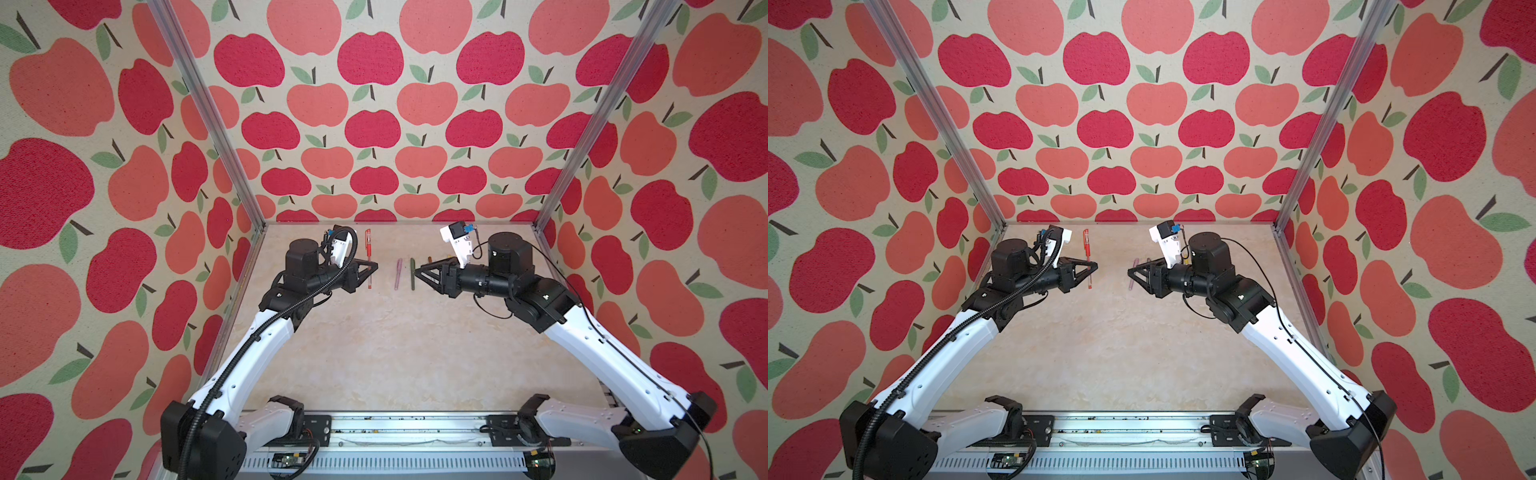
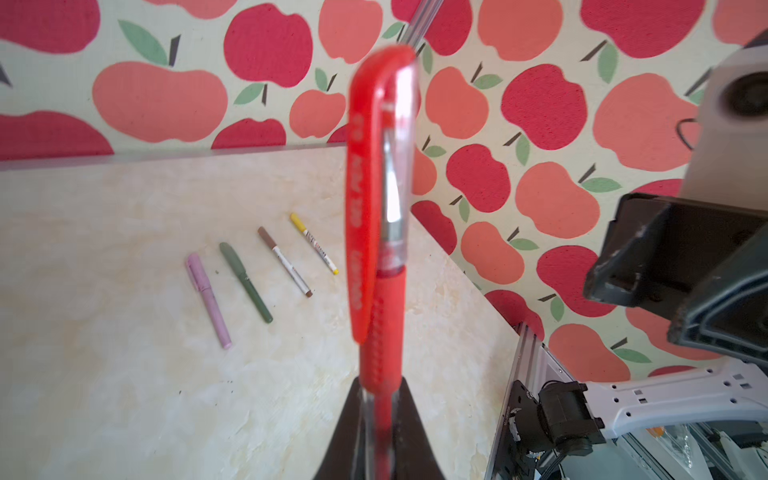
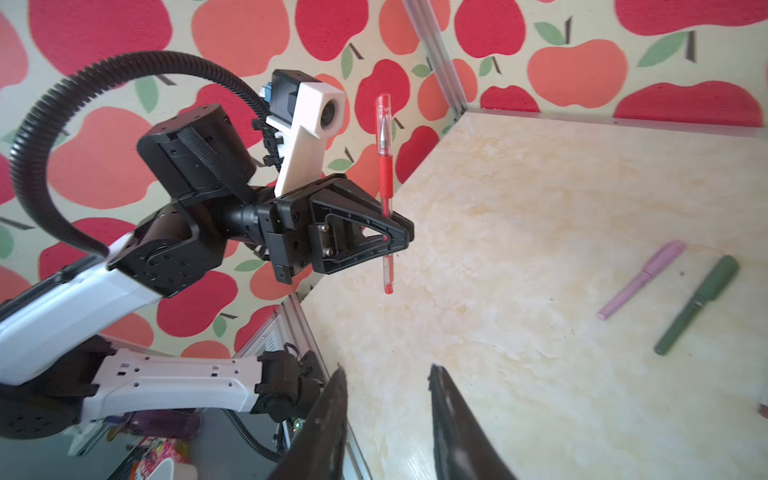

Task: Insert the pens into the pen caps

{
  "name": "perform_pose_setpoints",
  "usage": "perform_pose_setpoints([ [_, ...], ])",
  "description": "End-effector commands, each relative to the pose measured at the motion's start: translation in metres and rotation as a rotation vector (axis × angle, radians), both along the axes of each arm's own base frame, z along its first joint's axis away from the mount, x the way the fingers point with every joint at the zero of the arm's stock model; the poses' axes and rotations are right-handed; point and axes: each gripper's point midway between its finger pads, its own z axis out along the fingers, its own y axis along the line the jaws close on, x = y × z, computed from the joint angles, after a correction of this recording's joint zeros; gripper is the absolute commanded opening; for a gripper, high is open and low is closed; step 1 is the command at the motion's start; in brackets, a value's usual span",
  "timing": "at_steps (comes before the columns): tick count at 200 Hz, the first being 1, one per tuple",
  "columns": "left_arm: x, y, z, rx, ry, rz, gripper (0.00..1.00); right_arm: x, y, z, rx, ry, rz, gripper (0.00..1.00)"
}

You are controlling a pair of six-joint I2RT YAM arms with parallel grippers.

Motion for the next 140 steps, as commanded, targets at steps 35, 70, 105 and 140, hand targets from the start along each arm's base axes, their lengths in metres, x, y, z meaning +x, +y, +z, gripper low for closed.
perform_pose_setpoints([
  [35,0.046,0.012,-0.105,0.229,0.404,0.161,0.0,0.033,-0.061,-0.065,-0.243,0.068,-0.291,0.35],
  [70,0.075,0.009,-0.147,0.333,0.51,0.173,0.0,0.033,-0.064,-0.069,-0.24,0.077,-0.293,0.35],
  [105,0.096,0.003,-0.186,0.451,0.581,0.183,0.0,0.033,-0.066,-0.072,-0.231,0.081,-0.287,0.35],
  [140,0.112,-0.002,-0.218,0.564,0.62,0.197,0.0,0.032,-0.065,-0.071,-0.222,0.084,-0.28,0.35],
])
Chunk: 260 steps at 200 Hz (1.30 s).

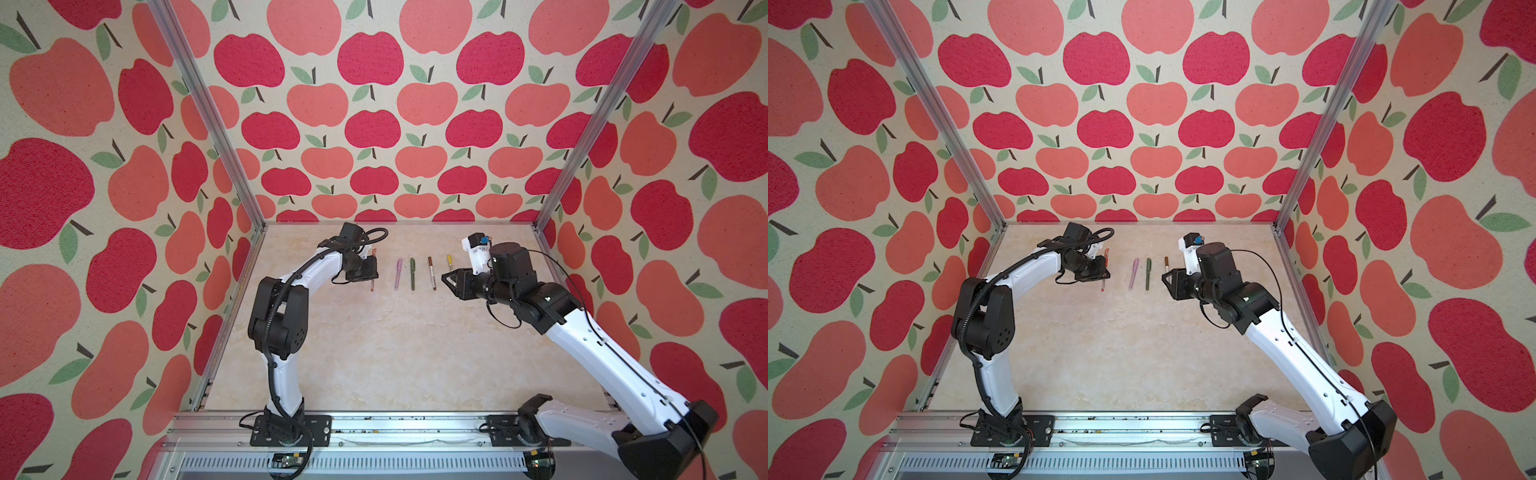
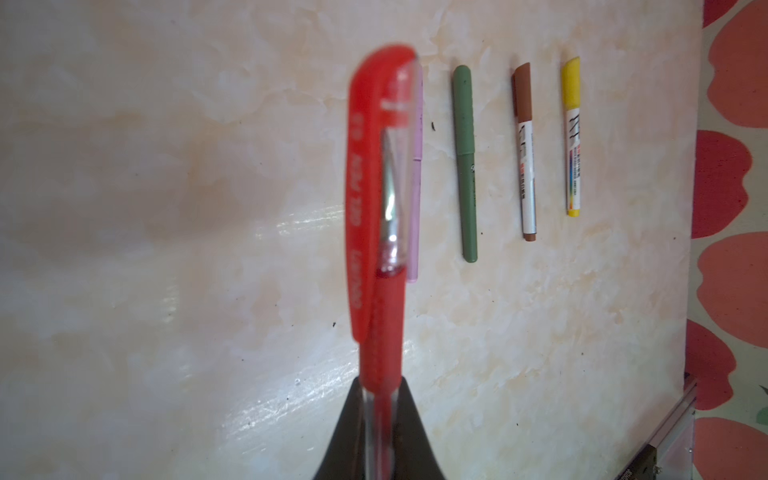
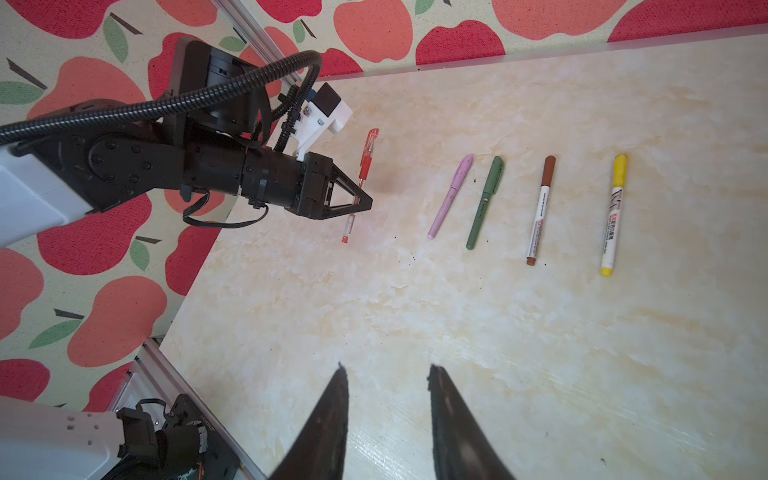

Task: Insert the pens into the pen caps
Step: 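Lower the capped red gel pen with left gripper beside the pink pen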

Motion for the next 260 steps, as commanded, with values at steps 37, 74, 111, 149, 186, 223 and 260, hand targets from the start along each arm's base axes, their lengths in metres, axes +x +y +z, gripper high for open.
perform_pose_setpoints([
  [37,0.011,-0.004,-0.04,0.23,0.062,-0.036,0.0,-0.005,-0.003,0.002,0.011,-0.017,0.017,0.35],
  [74,0.018,-0.005,-0.053,0.326,0.07,-0.047,0.0,-0.01,-0.004,0.003,0.031,-0.019,0.022,0.35],
  [111,0.021,-0.006,-0.062,0.359,0.089,-0.039,0.0,-0.014,-0.006,0.004,0.05,-0.03,0.019,0.35],
  [149,0.022,-0.01,-0.068,0.381,0.103,-0.045,0.01,-0.017,-0.008,0.007,0.065,-0.04,0.02,0.35],
  [186,0.023,-0.014,-0.07,0.405,0.108,-0.059,0.01,-0.02,-0.01,0.009,0.075,-0.049,0.02,0.34],
  [223,0.024,-0.015,-0.072,0.417,0.109,-0.066,0.04,-0.022,-0.01,0.012,0.085,-0.051,0.024,0.34],
  [260,0.023,-0.018,-0.076,0.421,0.119,-0.074,0.05,-0.025,-0.01,0.012,0.097,-0.053,0.027,0.33],
])
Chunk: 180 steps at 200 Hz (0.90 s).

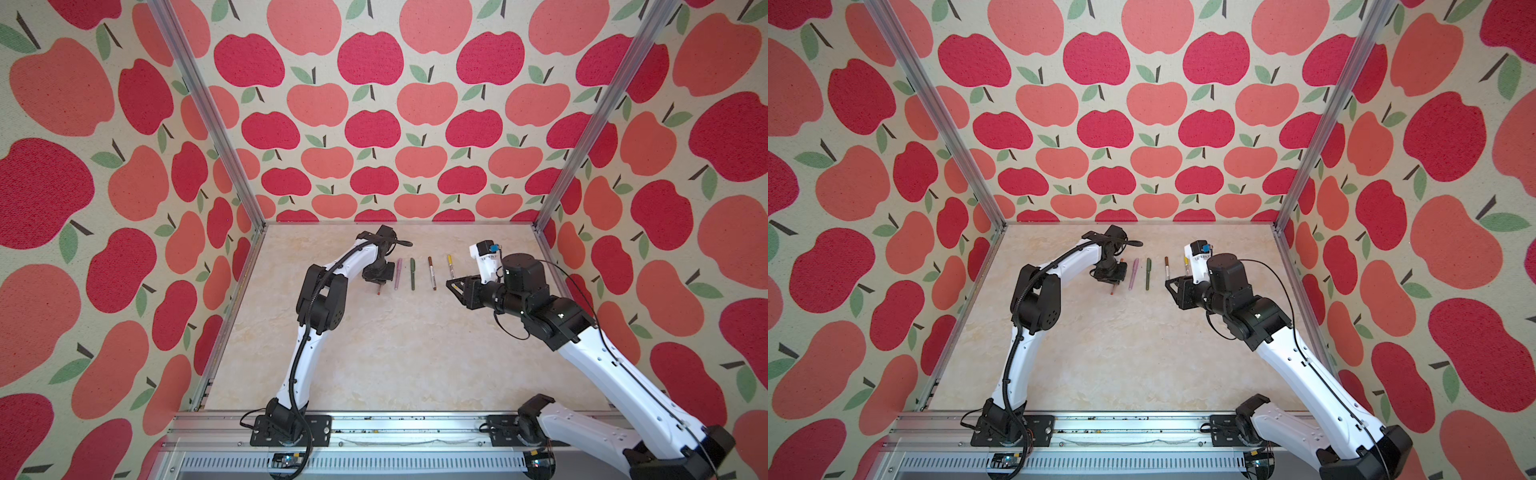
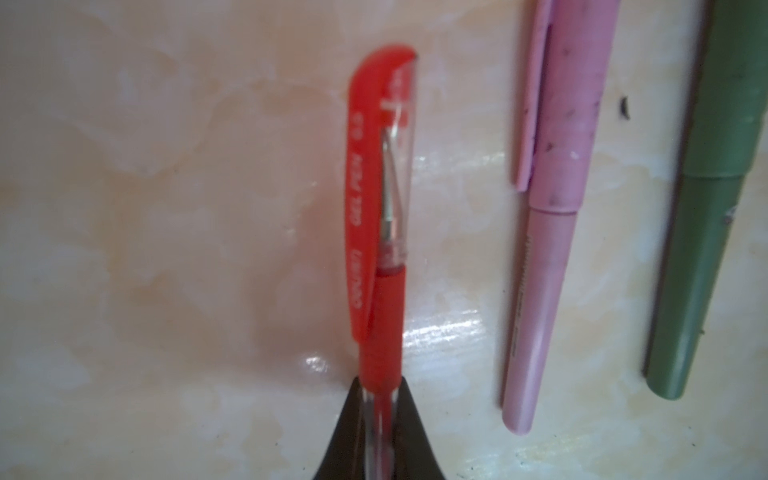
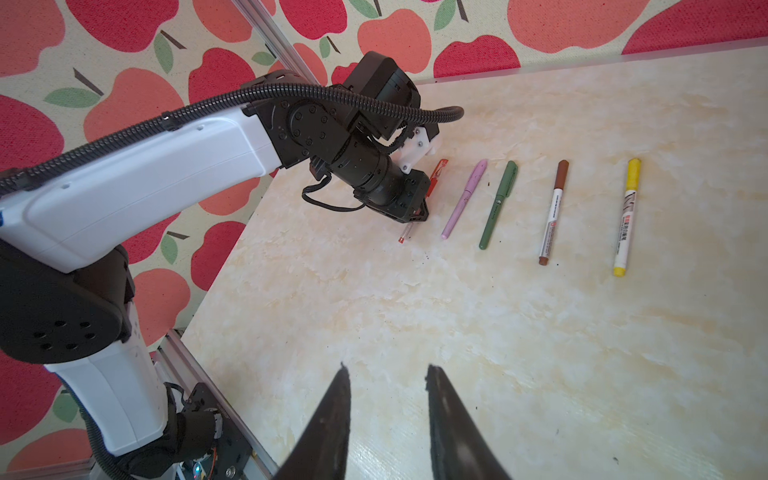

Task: Insert the pens into the pen caps
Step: 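Lower the capped red gel pen with left gripper beside the pink pen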

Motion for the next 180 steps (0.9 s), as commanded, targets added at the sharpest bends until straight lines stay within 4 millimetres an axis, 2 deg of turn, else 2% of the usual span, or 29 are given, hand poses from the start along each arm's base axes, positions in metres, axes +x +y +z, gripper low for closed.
perform_pose_setpoints([
  [1,-0.002,0.003,-0.006,0.037,0.02,-0.017,0.05,-0.004,-0.002,0.006,0.036,-0.009,0.002,0.33],
  [38,-0.002,0.002,-0.009,0.042,0.025,-0.021,0.09,-0.006,-0.003,0.006,0.041,-0.012,0.002,0.33],
  [180,-0.003,0.0,-0.018,0.041,0.05,-0.022,0.13,-0.012,-0.008,0.007,0.044,-0.02,0.003,0.33],
])
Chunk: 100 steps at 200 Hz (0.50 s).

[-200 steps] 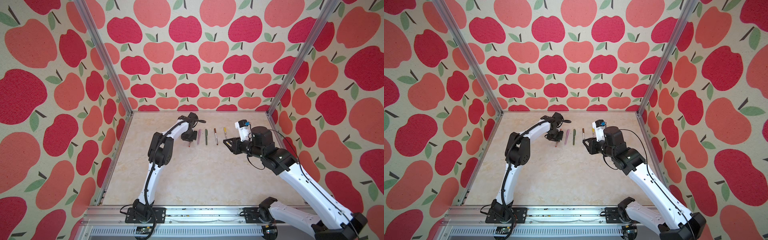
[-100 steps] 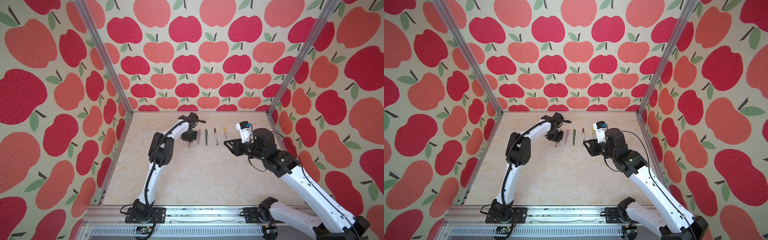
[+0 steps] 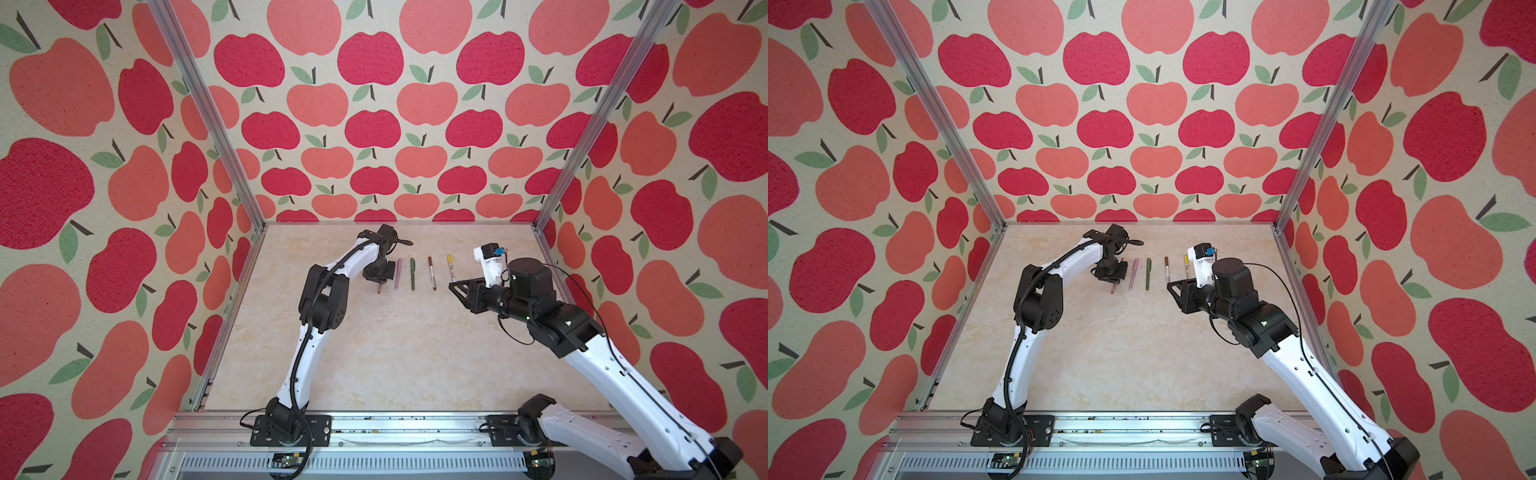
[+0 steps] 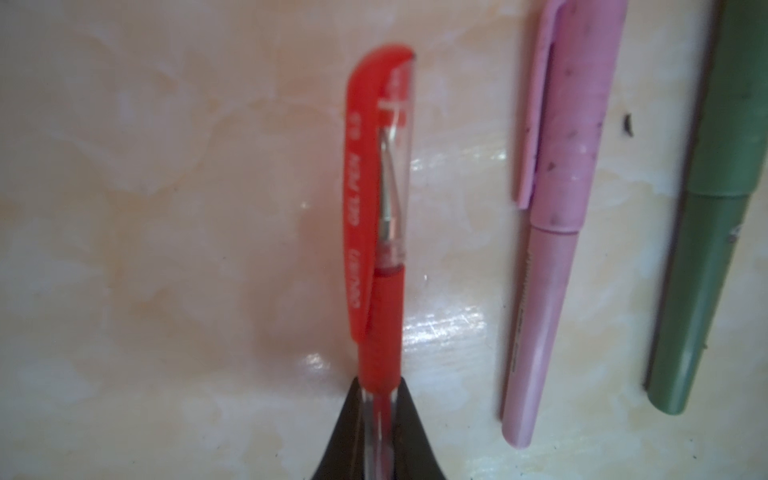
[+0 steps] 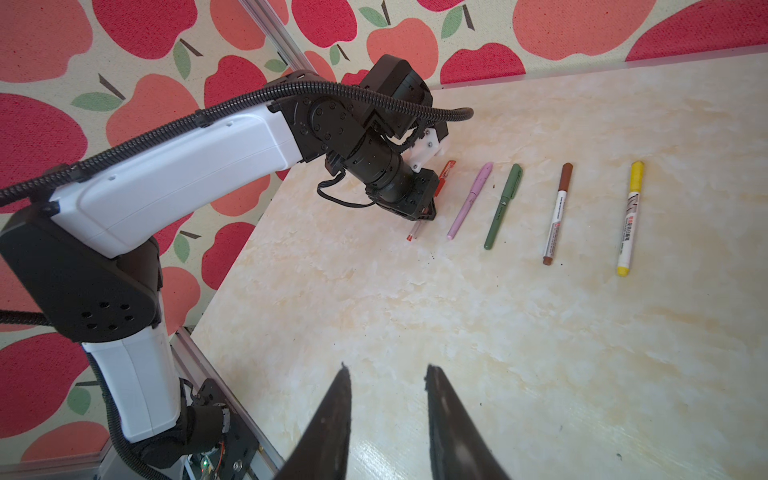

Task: Insert the pens into the pen caps
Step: 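Lower the capped red gel pen with left gripper beside the pink pen, then open left gripper and lift it away from the red gel pen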

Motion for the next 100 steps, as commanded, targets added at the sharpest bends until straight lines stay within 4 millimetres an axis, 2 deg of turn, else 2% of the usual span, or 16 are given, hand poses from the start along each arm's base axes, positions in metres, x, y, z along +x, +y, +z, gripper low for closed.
perform_pose_setpoints([
  [1,-0.0068,0.0023,-0.017,0.034,0.044,-0.019,0.13,-0.0018,-0.0023,0.0021,0.02,-0.003,-0.005,0.33],
  [100,-0.0075,-0.0009,-0.0174,0.025,0.048,-0.018,0.18,-0.0047,-0.0061,0.0036,0.014,-0.009,-0.01,0.33],
])
